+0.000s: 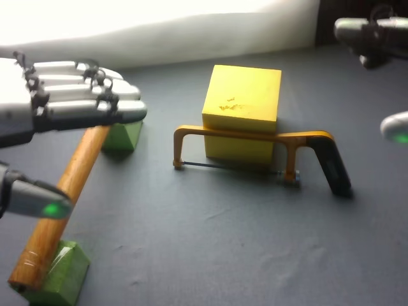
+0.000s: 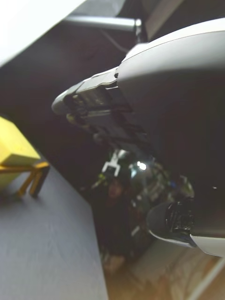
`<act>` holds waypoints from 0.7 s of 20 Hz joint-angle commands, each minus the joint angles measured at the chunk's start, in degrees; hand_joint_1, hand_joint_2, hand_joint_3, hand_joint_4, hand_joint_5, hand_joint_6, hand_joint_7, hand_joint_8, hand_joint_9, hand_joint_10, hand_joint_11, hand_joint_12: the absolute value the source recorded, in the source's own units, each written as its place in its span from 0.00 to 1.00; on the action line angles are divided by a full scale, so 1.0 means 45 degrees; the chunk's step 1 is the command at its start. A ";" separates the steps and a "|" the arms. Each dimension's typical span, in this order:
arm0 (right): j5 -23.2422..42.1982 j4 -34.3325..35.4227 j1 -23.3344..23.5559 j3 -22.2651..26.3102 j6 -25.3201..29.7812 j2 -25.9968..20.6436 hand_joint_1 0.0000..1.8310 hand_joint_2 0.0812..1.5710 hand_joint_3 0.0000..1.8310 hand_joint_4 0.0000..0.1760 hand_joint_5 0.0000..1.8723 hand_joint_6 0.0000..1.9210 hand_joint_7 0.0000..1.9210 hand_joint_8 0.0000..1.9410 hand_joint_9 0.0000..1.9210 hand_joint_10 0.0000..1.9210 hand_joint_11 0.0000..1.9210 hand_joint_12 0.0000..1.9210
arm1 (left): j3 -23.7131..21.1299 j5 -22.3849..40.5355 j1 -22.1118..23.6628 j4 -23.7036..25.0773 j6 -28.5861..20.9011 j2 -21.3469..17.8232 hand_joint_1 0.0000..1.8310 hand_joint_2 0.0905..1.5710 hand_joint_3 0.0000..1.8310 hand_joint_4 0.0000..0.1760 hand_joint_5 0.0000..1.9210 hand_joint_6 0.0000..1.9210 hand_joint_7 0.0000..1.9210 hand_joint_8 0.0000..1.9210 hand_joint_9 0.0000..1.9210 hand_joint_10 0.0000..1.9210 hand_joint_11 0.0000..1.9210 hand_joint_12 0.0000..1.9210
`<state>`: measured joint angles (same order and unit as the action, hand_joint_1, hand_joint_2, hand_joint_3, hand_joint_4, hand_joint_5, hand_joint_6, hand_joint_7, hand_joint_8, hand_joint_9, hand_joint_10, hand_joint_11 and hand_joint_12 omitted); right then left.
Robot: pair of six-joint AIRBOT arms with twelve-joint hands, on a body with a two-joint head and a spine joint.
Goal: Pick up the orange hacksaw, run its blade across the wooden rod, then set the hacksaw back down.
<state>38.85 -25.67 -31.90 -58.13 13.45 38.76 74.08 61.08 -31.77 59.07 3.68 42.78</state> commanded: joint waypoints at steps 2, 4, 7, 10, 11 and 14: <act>0.2072 0.0530 -0.0483 -0.0235 0.0550 -0.0166 0.49 0.70 0.00 0.00 0.07 0.00 0.07 0.00 0.08 0.00 0.00 0.38 | -0.0121 0.1110 0.0284 -0.0559 -0.0018 -0.0393 0.01 0.77 0.00 0.00 0.00 0.00 0.00 0.00 0.00 0.00 0.00 0.06; 0.2947 -0.0724 -0.1042 -0.0952 0.2036 -0.0087 0.53 0.70 0.00 0.00 0.08 0.00 0.09 0.00 0.10 0.00 0.00 0.41 | -0.0271 0.1083 0.0531 0.0189 -0.0136 -0.0696 0.02 0.77 0.00 0.00 0.00 0.00 0.00 0.00 0.01 0.00 0.00 0.09; 0.4946 -0.1658 -0.1598 -0.2447 0.2951 0.0267 0.55 0.72 0.00 0.00 0.10 0.00 0.09 0.00 0.10 0.00 0.00 0.45 | -0.0763 0.0250 0.0994 0.1433 -0.0299 -0.1309 0.03 0.75 0.00 0.00 0.03 0.00 0.02 0.01 0.04 0.00 0.00 0.11; 0.6678 -0.1658 -0.2179 -0.3742 0.3004 0.0752 0.57 0.72 0.00 0.00 0.07 0.00 0.07 0.00 0.09 0.00 0.00 0.41 | -0.1682 -0.1257 0.1323 0.1875 -0.0675 -0.2154 0.03 0.76 0.00 0.00 0.05 0.01 0.02 0.00 0.04 0.00 0.00 0.14; 0.7081 -0.1657 -0.2380 -0.4223 0.3137 0.1036 0.56 0.73 0.00 0.00 0.08 0.00 0.10 0.01 0.12 0.01 0.00 0.44 | -0.2072 -0.1686 0.1365 0.1878 -0.0850 -0.2519 0.04 0.76 0.00 0.00 0.07 0.01 0.03 0.00 0.05 0.00 0.00 0.17; 0.7883 -0.1383 -0.3175 -0.5154 0.3895 0.1835 0.56 0.72 0.00 0.00 0.08 0.00 0.12 0.01 0.15 0.01 0.00 0.50 | -0.2673 -0.2534 0.1670 0.2153 -0.1302 -0.3193 0.04 0.76 0.00 0.00 0.06 0.00 0.03 0.00 0.05 0.00 0.00 0.18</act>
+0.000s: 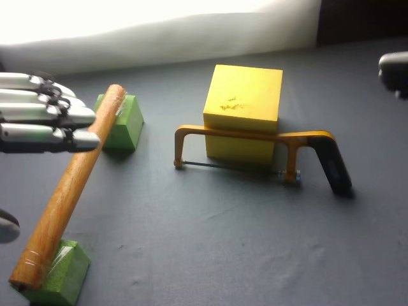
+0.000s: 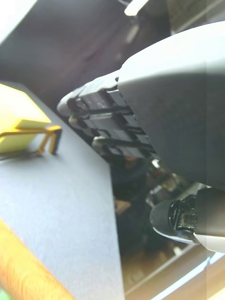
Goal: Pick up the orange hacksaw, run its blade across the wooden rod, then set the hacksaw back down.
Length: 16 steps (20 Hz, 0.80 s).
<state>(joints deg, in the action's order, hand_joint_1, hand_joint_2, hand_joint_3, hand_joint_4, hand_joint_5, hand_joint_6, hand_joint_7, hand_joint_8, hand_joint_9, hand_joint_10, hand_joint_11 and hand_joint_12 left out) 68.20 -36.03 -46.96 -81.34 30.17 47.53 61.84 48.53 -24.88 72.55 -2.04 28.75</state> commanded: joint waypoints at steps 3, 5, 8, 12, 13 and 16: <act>0.1527 0.1656 -0.0369 -0.0444 0.0156 0.0569 0.56 0.77 0.01 0.00 0.07 0.00 0.11 0.00 0.14 0.00 0.00 0.44 | -0.0162 -0.0216 0.0317 -0.0341 -0.0590 -0.0600 0.03 0.77 0.00 0.00 0.06 0.00 0.03 0.00 0.05 0.00 0.00 0.16; 0.1603 0.2161 -0.0660 -0.0873 0.0169 0.1002 0.56 0.77 0.00 0.00 0.09 0.00 0.11 0.00 0.13 0.00 0.00 0.43 | -0.0293 -0.0322 0.0469 0.0061 -0.1061 -0.0937 0.03 0.77 0.00 0.00 0.07 0.00 0.03 0.00 0.05 0.00 0.00 0.17; 0.2180 0.3348 -0.1275 -0.1668 -0.0175 0.1682 0.57 0.76 0.00 0.00 0.11 0.00 0.14 0.00 0.15 0.00 0.00 0.49 | -0.0551 -0.0425 0.0795 0.1151 -0.2080 -0.1490 0.03 0.77 0.00 0.00 0.06 0.00 0.03 0.00 0.05 0.00 0.00 0.17; 0.2715 0.3824 -0.1584 -0.2274 -0.0231 0.2400 0.62 0.75 0.00 0.00 0.10 0.00 0.11 0.00 0.14 0.00 0.00 0.49 | -0.0624 0.0533 0.1103 0.2834 -0.2972 -0.1997 0.05 0.77 0.00 0.00 0.04 0.00 0.03 0.00 0.07 0.00 0.00 0.19; 0.2788 0.3826 -0.1513 -0.2331 -0.0232 0.2560 0.64 0.75 0.00 0.00 0.10 0.00 0.12 0.00 0.16 0.01 0.00 0.53 | -0.0607 0.0869 0.1138 0.3198 -0.3036 -0.2067 0.05 0.77 0.00 0.00 0.03 0.00 0.02 0.00 0.06 0.00 0.00 0.17; 0.2750 0.3823 -0.1314 -0.2331 -0.0275 0.2844 0.64 0.76 0.00 0.00 0.10 0.00 0.12 0.00 0.15 0.00 0.00 0.54 | -0.0605 0.1471 0.1252 0.4125 -0.3256 -0.2197 0.09 0.75 0.00 0.00 0.07 0.01 0.07 0.01 0.10 0.01 0.00 0.25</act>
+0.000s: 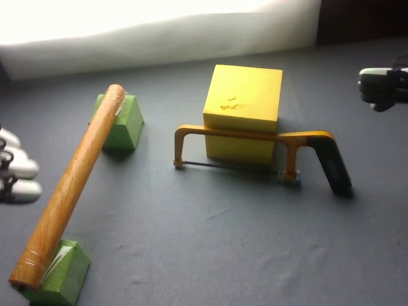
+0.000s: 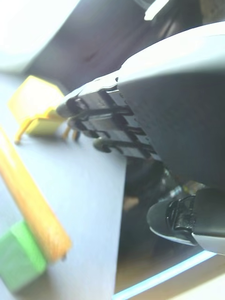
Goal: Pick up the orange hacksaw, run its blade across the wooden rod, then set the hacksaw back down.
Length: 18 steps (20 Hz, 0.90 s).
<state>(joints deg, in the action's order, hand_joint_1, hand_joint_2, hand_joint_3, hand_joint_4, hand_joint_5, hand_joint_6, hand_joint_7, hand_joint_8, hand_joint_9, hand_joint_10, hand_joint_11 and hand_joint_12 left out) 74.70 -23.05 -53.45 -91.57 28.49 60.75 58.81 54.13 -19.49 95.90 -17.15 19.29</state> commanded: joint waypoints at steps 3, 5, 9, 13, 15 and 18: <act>0.0936 0.0940 0.0101 -0.0073 0.0206 0.0005 0.64 0.75 0.00 0.00 0.10 0.00 0.12 0.00 0.15 0.00 0.00 0.55 | 0.0015 0.0965 0.0277 -0.0143 -0.0139 -0.0152 0.13 0.74 0.00 0.00 0.08 0.00 0.06 0.00 0.10 0.00 0.00 0.27; 0.0797 0.0939 0.0066 -0.0070 0.0175 -0.0102 0.66 0.74 0.00 0.00 0.12 0.01 0.13 0.00 0.16 0.00 0.00 0.56 | 0.0029 0.1777 0.0349 0.0548 -0.0139 -0.0239 0.12 0.74 0.00 0.00 0.06 0.00 0.04 0.00 0.08 0.00 0.00 0.22; 0.0627 0.0502 0.1078 -0.0043 0.0054 -0.0405 0.67 0.73 0.00 0.00 0.12 0.00 0.14 0.00 0.16 0.00 0.00 0.56 | -0.0238 0.1999 0.0331 0.0711 -0.0133 -0.0202 0.12 0.75 0.00 0.00 0.08 0.00 0.05 0.00 0.08 0.00 0.00 0.22; -0.1248 -0.0631 0.2907 0.1110 -0.0057 -0.1150 0.62 0.75 0.00 0.00 0.12 0.00 0.13 0.00 0.16 0.00 0.00 0.55 | -0.0714 0.1696 0.0263 0.0876 -0.0106 0.0034 0.10 0.75 0.00 0.00 0.08 0.00 0.05 0.00 0.08 0.00 0.00 0.19; -0.1831 -0.0637 0.3287 0.1725 -0.0397 -0.1459 0.64 0.74 0.00 0.00 0.12 0.00 0.12 0.00 0.15 0.00 0.00 0.52 | -0.0875 0.1278 0.0074 0.1004 -0.0044 0.0181 0.10 0.75 0.00 0.00 0.09 0.00 0.07 0.00 0.09 0.00 0.00 0.26; -0.2068 -0.0824 0.3314 0.1845 -0.0477 -0.1641 0.64 0.75 0.00 0.00 0.12 0.00 0.13 0.00 0.16 0.00 0.00 0.55 | -0.0967 0.0473 -0.0125 0.1184 -0.0022 0.0411 0.10 0.76 0.00 0.00 0.09 0.00 0.06 0.00 0.08 0.00 0.00 0.24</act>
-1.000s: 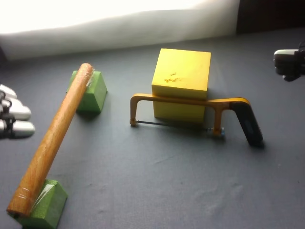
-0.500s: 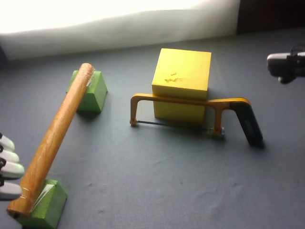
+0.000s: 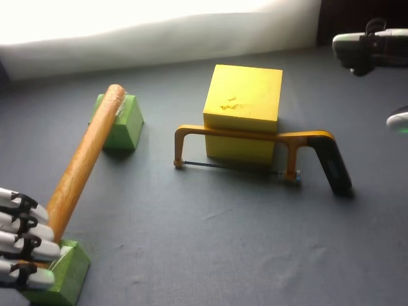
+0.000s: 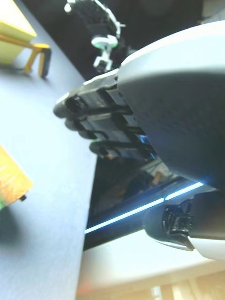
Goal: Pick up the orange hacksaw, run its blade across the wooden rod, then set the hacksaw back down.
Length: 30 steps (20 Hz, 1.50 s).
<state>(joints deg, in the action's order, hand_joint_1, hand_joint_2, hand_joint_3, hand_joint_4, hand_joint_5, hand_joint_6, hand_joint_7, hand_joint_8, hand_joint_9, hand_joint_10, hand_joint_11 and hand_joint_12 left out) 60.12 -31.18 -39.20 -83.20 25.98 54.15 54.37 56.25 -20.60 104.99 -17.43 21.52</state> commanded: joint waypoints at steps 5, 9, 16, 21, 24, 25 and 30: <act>0.2494 0.2125 -0.1561 -0.0913 0.0473 0.0252 0.61 0.76 0.00 0.00 0.12 0.00 0.12 0.00 0.13 0.00 0.00 0.45 | 0.0051 -0.1267 -0.0300 -0.0781 0.0039 0.0275 0.04 0.78 0.00 0.00 0.07 0.00 0.04 0.00 0.05 0.00 0.00 0.16; 0.3982 0.3655 -0.2821 -0.1685 0.0311 0.1230 0.60 0.77 0.00 0.00 0.13 0.00 0.12 0.00 0.12 0.00 0.00 0.44 | 0.0327 -0.1583 -0.0934 -0.0757 0.0040 0.0515 0.04 0.79 0.00 0.00 0.04 0.00 0.02 0.00 0.03 0.00 0.00 0.09; 0.4118 0.5253 -0.3579 -0.1885 0.0641 0.2341 0.60 0.76 0.00 0.00 0.18 0.00 0.18 0.01 0.18 0.01 0.00 0.50 | 0.0728 -0.1663 -0.1409 -0.0757 0.0068 0.0838 0.04 0.79 0.00 0.00 0.06 0.00 0.03 0.00 0.03 0.00 0.00 0.03; 0.3920 0.7067 -0.4164 -0.1812 0.0863 0.2953 0.59 0.77 0.00 0.00 0.15 0.00 0.15 0.00 0.15 0.00 0.00 0.44 | 0.0852 -0.1726 -0.1720 -0.0758 0.0088 0.0940 0.04 0.78 0.00 0.00 0.07 0.00 0.05 0.00 0.05 0.00 0.00 0.07; 0.3330 0.7085 -0.4157 -0.1482 0.0927 0.3221 0.62 0.76 0.00 0.00 0.15 0.00 0.16 0.00 0.16 0.00 0.00 0.47 | 0.0919 -0.1723 -0.1864 -0.0758 0.0112 0.1033 0.06 0.78 0.00 0.00 0.07 0.00 0.05 0.00 0.06 0.00 0.00 0.11; 0.3065 0.7084 -0.4028 -0.1480 0.0830 0.3357 0.63 0.76 0.00 0.00 0.14 0.00 0.16 0.00 0.15 0.00 0.00 0.47 | 0.0944 -0.1723 -0.1936 -0.0758 0.0134 0.1062 0.06 0.78 0.00 0.00 0.07 0.00 0.04 0.00 0.05 0.00 0.00 0.11; 0.2207 0.7061 -0.3616 -0.1496 0.0395 0.3888 0.65 0.74 0.00 0.00 0.16 0.01 0.17 0.01 0.18 0.01 0.00 0.55 | 0.1096 -0.1723 -0.2070 -0.0759 0.0233 0.1195 0.04 0.79 0.00 0.00 0.05 0.00 0.03 0.00 0.04 0.00 0.00 0.14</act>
<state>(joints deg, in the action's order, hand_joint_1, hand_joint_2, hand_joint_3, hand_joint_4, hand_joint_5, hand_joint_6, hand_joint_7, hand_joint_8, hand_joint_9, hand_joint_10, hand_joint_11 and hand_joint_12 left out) 63.96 -1.34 -55.77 -89.82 27.05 71.88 59.18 48.42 -30.17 103.09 -16.56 26.94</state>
